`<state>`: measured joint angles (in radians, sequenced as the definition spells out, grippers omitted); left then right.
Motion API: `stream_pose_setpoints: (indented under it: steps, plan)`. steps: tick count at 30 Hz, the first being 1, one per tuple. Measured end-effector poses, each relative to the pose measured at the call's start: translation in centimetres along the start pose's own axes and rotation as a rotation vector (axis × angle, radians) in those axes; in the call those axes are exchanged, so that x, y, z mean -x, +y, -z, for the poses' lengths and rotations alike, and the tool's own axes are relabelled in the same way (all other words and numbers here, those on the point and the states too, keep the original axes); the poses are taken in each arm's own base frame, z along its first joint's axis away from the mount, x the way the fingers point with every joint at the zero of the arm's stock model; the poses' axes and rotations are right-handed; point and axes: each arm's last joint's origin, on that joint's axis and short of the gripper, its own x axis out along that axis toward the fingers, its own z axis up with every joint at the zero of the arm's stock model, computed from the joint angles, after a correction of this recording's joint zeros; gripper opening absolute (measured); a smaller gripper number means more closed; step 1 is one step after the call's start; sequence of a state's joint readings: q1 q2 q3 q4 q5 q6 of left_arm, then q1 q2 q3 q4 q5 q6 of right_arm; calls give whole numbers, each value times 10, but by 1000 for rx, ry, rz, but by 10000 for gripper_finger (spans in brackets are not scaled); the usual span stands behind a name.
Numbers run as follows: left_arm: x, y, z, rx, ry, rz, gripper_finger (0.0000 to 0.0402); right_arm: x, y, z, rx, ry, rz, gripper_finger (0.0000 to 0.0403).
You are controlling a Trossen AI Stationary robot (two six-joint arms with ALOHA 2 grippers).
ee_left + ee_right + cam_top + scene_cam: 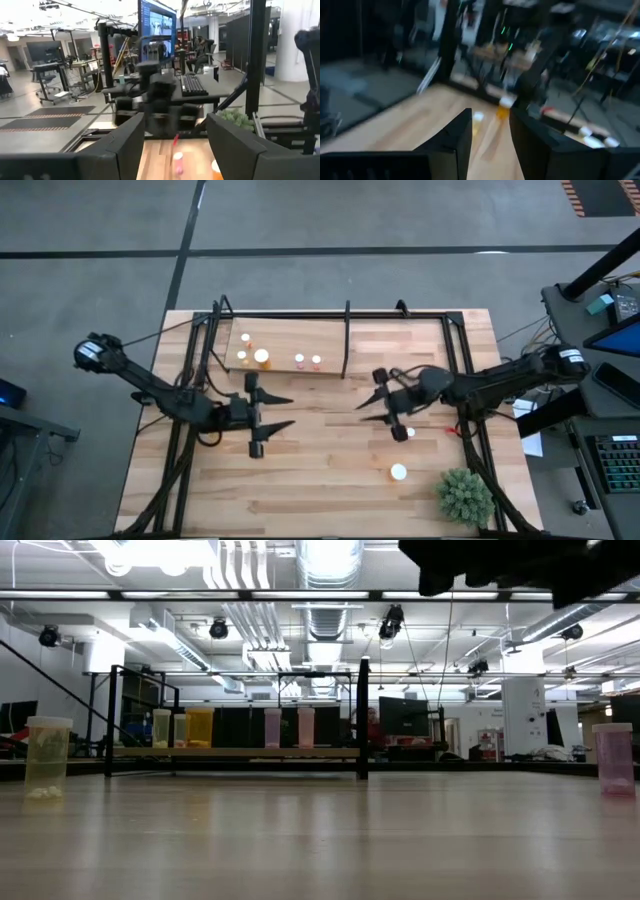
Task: Pick and place medicine bottles onto shelf by color
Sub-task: Put the yellow pill bottle on the shelf to align with the yellow pill bottles
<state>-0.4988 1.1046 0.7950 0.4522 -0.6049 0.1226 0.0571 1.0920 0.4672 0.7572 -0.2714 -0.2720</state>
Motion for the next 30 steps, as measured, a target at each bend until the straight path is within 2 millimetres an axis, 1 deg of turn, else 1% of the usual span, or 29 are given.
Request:
stream_pose_setpoints:
  steps: [2, 4, 6, 7, 13, 18, 20, 23, 26, 30]
  plan:
    - [-6, -4, -4, 11, 1, -1, 195, 8, -12, 8, -20, -35, 33, 121]
    - [-13, -8, -8, 16, 24, 0, 195, 16, -22, 18, -28, -14, 37, 121]
    - [-19, -12, -11, 34, 85, -2, 195, 23, -28, 25, -21, -3, 10, 121]
    - [-23, -13, -12, 51, 134, -13, 195, 27, -30, 25, -17, -12, -2, 121]
    - [-33, -19, -16, 169, 537, -128, 198, 44, -31, 16, -3, -72, 32, 121]
    - [-33, -20, -20, 250, 895, -164, 231, 53, -28, 8, 7, -110, 41, 121]
    - [-31, -19, -15, 233, 1077, -170, 244, 54, -27, 8, -1, -107, 39, 121]
    - [-27, -22, 6, 114, 1332, -119, 252, 55, -27, 8, -5, -102, 38, 121]
    - [-27, -27, 28, 10, 1479, -37, 253, 54, -27, 9, -10, -97, 37, 121]
    - [-26, -28, 49, -25, 1577, -11, 253, 54, -27, 9, -17, -95, 37, 121]
